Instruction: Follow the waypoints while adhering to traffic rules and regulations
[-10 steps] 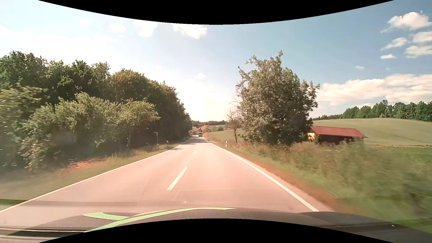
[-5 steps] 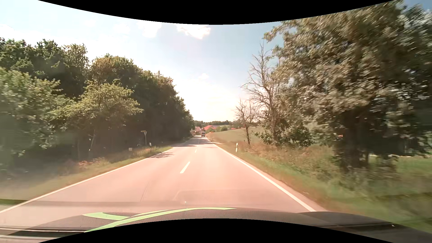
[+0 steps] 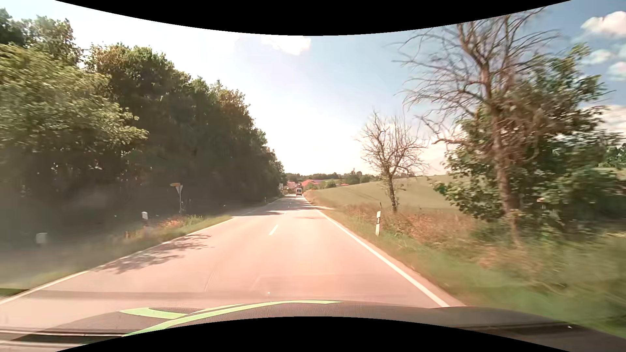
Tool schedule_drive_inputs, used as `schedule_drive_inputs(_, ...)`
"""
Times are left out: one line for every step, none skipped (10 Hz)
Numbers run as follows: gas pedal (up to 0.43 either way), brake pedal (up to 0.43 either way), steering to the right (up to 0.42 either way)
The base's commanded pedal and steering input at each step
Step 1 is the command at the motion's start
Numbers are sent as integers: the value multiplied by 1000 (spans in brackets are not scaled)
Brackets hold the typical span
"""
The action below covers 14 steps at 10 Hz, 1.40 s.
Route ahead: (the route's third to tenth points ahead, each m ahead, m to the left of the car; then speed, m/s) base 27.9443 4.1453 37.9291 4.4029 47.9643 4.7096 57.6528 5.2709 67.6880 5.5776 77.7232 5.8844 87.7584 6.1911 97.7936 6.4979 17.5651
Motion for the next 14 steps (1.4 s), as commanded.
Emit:
schedule_drive_inputs(0, 152, -14)
schedule_drive_inputs(0, 152, -15)
schedule_drive_inputs(0, 152, -14)
schedule_drive_inputs(0, 152, -14)
schedule_drive_inputs(0, 152, -13)
schedule_drive_inputs(0, 152, -13)
schedule_drive_inputs(0, 159, -12)
schedule_drive_inputs(0, 159, -9)
schedule_drive_inputs(0, 159, -6)
schedule_drive_inputs(0, 159, -6)
schedule_drive_inputs(0, 159, -6)
schedule_drive_inputs(0, 171, -5)
schedule_drive_inputs(0, 177, -4)
schedule_drive_inputs(0, 177, -2)
